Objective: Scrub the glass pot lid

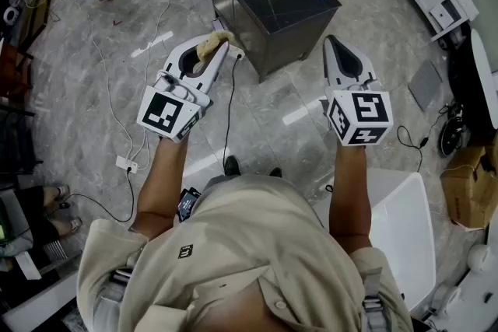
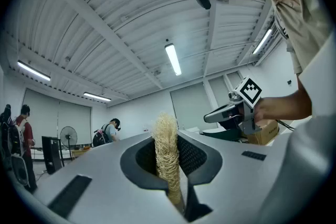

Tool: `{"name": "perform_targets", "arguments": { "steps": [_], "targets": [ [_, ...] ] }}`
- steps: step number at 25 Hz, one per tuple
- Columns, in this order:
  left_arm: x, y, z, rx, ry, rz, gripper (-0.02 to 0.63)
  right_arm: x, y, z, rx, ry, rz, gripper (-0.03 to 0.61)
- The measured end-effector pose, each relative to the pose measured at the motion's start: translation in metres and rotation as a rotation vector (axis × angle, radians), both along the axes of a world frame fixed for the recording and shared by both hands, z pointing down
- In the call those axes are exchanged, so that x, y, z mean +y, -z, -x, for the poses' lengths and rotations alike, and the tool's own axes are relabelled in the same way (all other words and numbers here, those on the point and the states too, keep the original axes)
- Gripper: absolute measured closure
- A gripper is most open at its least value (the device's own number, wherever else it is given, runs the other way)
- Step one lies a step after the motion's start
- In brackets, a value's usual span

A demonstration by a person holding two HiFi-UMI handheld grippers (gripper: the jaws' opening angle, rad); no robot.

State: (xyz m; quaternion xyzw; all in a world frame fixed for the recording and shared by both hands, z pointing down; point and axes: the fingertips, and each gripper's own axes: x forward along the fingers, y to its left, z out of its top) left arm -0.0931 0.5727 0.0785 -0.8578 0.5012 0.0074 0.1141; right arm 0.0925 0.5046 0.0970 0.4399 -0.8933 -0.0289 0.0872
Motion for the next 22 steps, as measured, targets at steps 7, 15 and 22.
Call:
{"name": "perform_targets", "arguments": {
  "steps": [7, 15, 22],
  "targets": [
    [-0.015, -0.005, 0.009, 0.006, -0.017, 0.008, 0.565, -0.012, -0.005, 0.008, 0.008, -0.015, 0.009, 0.557],
    [-0.033, -0.013, 0.035, 0.022, -0.057, 0.011, 0.565, -0.022, -0.014, 0.028, 0.0, -0.066, 0.025, 0.555],
    [-0.055, -0.021, 0.041, 0.035, -0.085, 0.025, 0.565, -0.037, -0.023, 0.03, -0.027, -0.092, 0.052, 0.552]
  ]
}}
